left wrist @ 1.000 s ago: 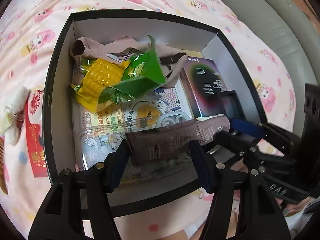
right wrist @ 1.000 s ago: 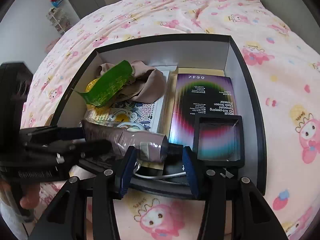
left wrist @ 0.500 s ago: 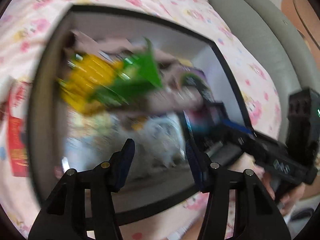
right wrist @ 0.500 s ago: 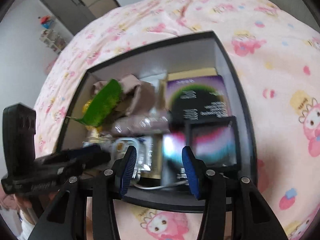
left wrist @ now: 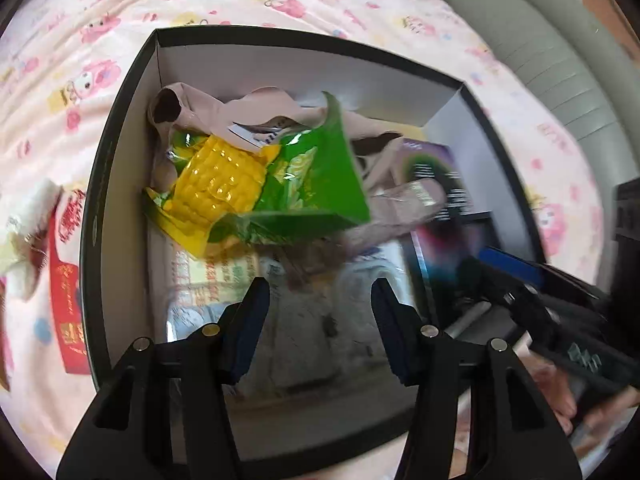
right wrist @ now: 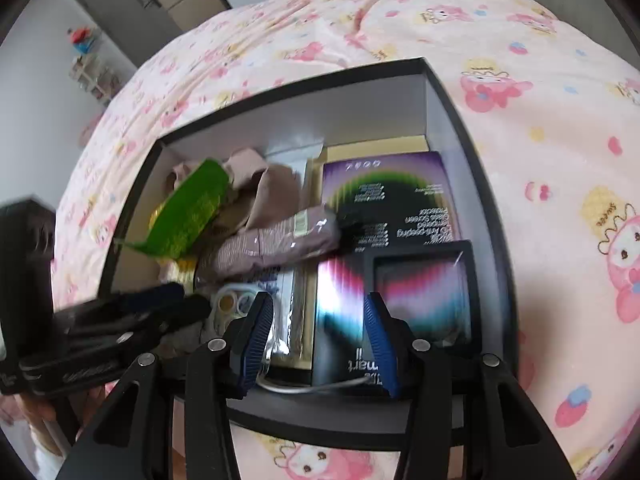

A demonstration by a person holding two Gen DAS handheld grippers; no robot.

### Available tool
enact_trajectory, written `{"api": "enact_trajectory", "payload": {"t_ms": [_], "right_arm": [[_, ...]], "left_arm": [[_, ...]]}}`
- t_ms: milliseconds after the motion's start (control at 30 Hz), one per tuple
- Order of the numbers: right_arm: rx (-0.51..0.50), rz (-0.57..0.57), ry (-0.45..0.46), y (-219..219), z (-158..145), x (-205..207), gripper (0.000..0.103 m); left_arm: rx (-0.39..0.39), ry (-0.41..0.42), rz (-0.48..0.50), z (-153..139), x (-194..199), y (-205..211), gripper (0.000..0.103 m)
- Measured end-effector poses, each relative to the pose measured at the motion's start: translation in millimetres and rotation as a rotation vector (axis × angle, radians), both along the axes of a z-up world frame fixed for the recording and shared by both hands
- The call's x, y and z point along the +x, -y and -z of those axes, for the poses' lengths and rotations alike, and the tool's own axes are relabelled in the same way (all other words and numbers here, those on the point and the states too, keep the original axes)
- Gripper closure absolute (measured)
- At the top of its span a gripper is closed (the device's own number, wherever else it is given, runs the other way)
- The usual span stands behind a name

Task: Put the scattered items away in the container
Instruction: 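Move the left gripper to the wooden comb on the bedspread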

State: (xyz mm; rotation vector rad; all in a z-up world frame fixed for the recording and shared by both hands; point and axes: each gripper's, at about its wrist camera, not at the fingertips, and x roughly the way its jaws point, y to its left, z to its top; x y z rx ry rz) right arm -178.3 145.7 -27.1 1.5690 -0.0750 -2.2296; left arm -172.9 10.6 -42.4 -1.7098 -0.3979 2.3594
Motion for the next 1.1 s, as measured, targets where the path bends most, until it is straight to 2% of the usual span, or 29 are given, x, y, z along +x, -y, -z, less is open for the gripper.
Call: {"api": "enact_trajectory", "payload": {"t_ms": [33, 167, 333, 467, 600, 767, 1000, 1100], "right_arm": [[0.024, -0.007, -0.019, 2.9, -1.3, 3.0, 0.059], [0.084, -0.027, -0.078, 7.9, -11.3, 18.1, 0.059], [0.095, -0.026, -0.181, 8.0, -37.6, 47.3, 0.058], [0.077, 0.015, -0.222, 8.7, -52.3, 71.9, 0.058], [0.071, 0.007, -0.249, 15.6, -67.6, 95.2, 0.058], [0.067, -0.056, -0.284, 42.0, -86.7, 124.2, 0.058], [0.039, -0.133, -0.254, 93.2, -84.4, 158.7, 0.058], [0.017, -0.194, -0.211, 119.5, -75.4, 167.8, 0.058]], "left_arm": [[-0.005, -0.008, 0.004, -0.7, 0.4, -1.4, 0.05], [0.059, -0.069, 0.022, -17.7, 13.8, -2.3, 0.049], [0.047, -0.177, 0.084, -53.4, 48.7, -12.0, 0.045], [0.05, -0.216, 0.089, -76.1, 73.2, -12.1, 0.046], [0.066, -0.231, 0.115, -101.6, 93.8, -5.4, 0.045], [0.065, -0.237, 0.108, -111.2, 120.3, 23.3, 0.045], [0.061, -0.2, 0.051, -108.5, 157.1, 77.6, 0.045], [0.041, -0.195, 0.023, -105.3, 168.9, 97.8, 0.042]]}}
